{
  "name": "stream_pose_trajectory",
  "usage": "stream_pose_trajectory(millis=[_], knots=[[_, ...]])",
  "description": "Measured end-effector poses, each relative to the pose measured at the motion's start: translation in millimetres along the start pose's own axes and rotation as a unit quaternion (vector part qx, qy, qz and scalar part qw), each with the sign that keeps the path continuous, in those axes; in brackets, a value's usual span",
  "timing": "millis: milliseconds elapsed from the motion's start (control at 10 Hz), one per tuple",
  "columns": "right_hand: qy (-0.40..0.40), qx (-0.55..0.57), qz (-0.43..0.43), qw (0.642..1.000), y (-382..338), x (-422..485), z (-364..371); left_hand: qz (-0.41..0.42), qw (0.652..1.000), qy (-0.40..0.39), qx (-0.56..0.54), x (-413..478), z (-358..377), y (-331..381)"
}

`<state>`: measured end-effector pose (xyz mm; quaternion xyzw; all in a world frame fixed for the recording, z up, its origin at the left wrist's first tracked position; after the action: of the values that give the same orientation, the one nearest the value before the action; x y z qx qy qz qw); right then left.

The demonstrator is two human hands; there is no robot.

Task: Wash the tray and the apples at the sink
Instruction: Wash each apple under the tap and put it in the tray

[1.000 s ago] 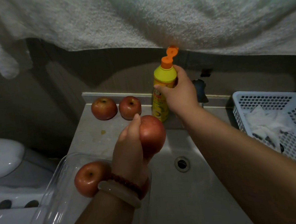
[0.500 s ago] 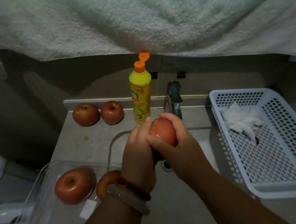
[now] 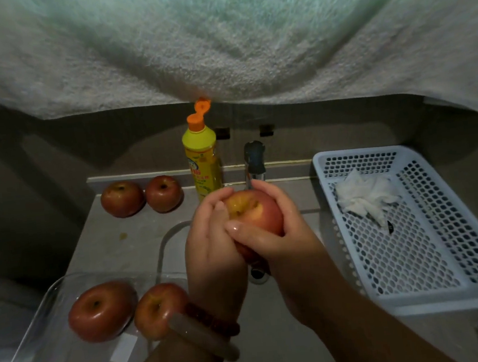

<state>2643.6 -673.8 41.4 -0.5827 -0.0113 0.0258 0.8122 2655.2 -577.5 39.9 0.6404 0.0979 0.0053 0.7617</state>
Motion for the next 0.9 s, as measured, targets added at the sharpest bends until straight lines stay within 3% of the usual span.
stream_pose_trajectory(millis=[100,200,300,400,500,600,700,800,900], knots=[[0.043,0.09,0.051,0.994,9,7,-8,0.044,0.996,-0.004,0.079,-5,9,0],[0.062,0.13,0.042,0.989,14,8,-13,0.037,0.997,0.003,0.065,-10,9,3],[0.033,0.051,-0.045,0.997,3,1,-14,-0.036,0.999,-0.012,-0.007,-6,8,-2],[-0.04,-0.145,-0.147,0.978,-13,-2,-7,-0.059,0.996,-0.033,-0.058,-1,8,-4],[-0.031,-0.216,-0.191,0.957,-25,0,-5,-0.006,0.999,-0.04,-0.031,-2,13,4],[0.054,-0.071,-0.054,0.995,-14,12,-16,0.06,0.996,-0.011,0.063,-12,20,6],[0.094,-0.048,0.044,0.993,-7,22,-25,0.109,0.981,0.038,0.156,-23,16,3],[0.047,-0.151,-0.092,0.983,-18,20,-15,-0.005,1.0,-0.023,0.005,-6,16,-6],[-0.049,-0.337,-0.232,0.911,-22,3,11,-0.056,0.997,-0.031,-0.047,11,3,-1]])
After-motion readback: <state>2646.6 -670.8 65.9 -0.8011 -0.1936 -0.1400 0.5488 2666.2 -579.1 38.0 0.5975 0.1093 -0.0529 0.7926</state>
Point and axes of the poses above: each hand's wrist, its own x-axis towards the middle knuckle, its own z-axis out of the palm, y = z × x, the point moved 8 cm from there along x, towards the middle knuckle, and after that the axes turned 11 degrees about -z, right-handed, at the moved point
